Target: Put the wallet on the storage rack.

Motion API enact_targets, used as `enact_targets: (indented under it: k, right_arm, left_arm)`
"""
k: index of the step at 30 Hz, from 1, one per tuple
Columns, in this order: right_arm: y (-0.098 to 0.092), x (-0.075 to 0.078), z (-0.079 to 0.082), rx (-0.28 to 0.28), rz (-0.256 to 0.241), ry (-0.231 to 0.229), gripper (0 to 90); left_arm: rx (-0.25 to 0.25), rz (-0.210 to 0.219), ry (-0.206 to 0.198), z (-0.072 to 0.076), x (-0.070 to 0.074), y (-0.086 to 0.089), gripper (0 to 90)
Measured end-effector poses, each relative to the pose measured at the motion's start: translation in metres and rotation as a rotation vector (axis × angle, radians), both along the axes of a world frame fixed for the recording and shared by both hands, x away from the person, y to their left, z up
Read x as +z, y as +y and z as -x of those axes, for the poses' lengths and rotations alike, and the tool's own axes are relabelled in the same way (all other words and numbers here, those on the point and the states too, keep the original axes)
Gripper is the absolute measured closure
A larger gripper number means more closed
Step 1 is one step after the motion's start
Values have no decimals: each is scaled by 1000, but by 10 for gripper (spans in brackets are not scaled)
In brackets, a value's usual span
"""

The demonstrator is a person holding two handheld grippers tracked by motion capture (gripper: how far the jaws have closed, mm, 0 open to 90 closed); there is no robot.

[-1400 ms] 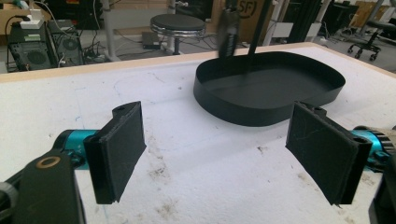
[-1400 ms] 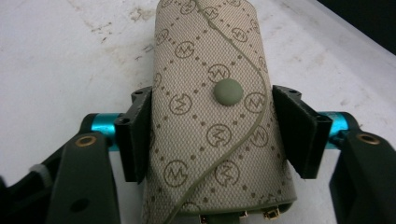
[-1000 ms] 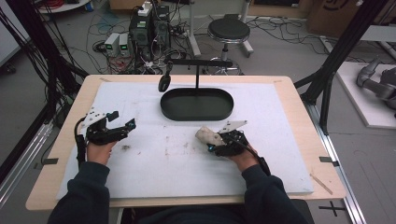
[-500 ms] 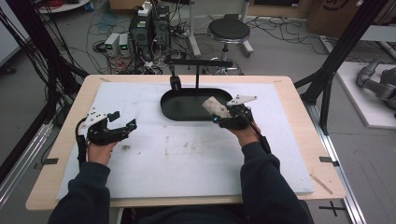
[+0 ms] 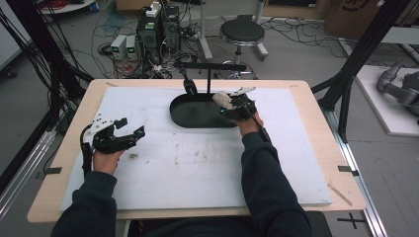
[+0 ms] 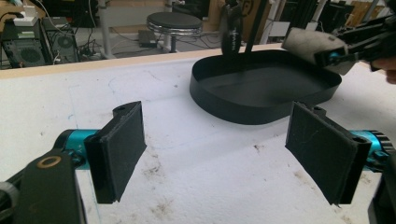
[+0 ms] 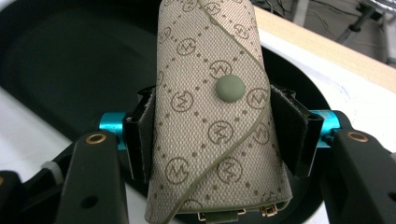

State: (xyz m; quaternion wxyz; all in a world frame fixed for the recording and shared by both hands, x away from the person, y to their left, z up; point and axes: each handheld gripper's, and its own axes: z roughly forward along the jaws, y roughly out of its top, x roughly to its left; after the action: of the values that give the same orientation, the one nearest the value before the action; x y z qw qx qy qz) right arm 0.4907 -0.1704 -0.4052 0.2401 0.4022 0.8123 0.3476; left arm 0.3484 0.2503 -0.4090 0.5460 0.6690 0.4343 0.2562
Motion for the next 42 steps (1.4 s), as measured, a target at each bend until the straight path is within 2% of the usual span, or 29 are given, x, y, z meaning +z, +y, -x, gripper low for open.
enact_targets:
  k: [3,9,15,16,17,21,23,26,29,31,32,36,42]
  right_arm:
    - [3,-7,-9,-18,2,26,400]
    - [8,-20,-21,-35,25,49,395]
    - [12,-32,-24,-65,21,68,345]
    - [13,-33,-23,-69,38,73,332]
    - [14,-32,-22,-73,44,74,303]
    - [5,-21,-14,-53,-10,60,299]
    - [-2,-13,-9,-31,-27,67,291]
    - [-14,-1,1,18,-44,78,285]
    - [-29,8,19,56,-72,10,280]
    - [-40,12,29,70,-92,32,246]
    - [-47,14,37,78,-103,16,248]
    - [-74,14,70,85,-96,-41,216]
    - [-116,8,112,49,-36,-109,212]
  left_arm:
    - [1,0,0,0,0,0,197]
    - [4,7,-1,0,0,1,198]
    - [2,7,0,1,-1,1,197]
    - [2,6,0,1,-1,1,197]
    - [2,8,1,1,-1,1,197]
    - [0,12,-2,1,-1,1,197]
    - [-2,10,-2,1,0,1,197]
    - [-3,24,-14,1,0,1,197]
    - [-1,39,-24,1,1,2,197]
    - [0,40,-26,1,1,2,198]
    - [1,46,-26,1,1,2,197]
    - [-3,57,-29,2,3,2,197]
    - [-7,49,-40,2,5,0,197]
